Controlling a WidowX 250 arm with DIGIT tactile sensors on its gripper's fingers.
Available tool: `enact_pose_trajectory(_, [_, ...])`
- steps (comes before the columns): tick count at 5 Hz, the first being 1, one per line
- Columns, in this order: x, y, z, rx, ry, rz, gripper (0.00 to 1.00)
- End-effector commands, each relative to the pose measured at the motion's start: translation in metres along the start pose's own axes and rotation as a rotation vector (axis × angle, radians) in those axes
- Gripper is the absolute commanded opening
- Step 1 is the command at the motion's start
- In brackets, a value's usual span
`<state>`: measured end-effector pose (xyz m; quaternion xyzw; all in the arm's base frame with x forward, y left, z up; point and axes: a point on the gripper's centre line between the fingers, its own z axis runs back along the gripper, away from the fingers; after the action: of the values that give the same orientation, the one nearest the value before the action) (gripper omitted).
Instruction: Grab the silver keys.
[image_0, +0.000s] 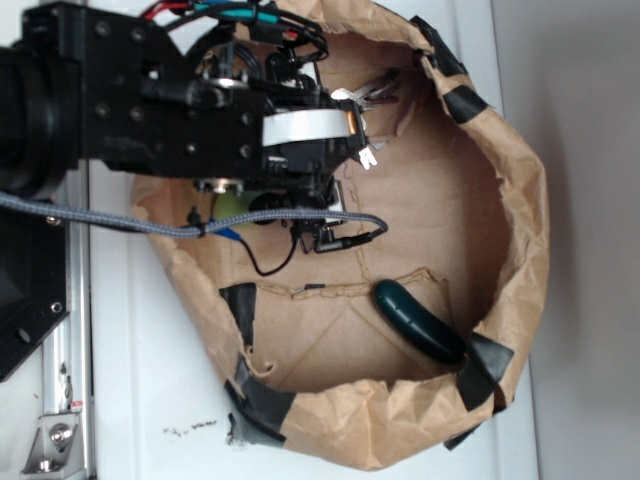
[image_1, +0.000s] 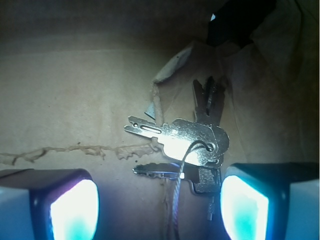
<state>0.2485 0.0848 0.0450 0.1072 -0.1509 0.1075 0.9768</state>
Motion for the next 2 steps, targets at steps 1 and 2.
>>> enact_pose_trajectory(1, [0.0077, -0.0005, 0.0092, -0.016, -0.035, 0.0, 0.97])
enact_pose_trajectory(2, [0.0086, 0.0008, 0.0074, -0.016, -0.027, 0.023, 0.0])
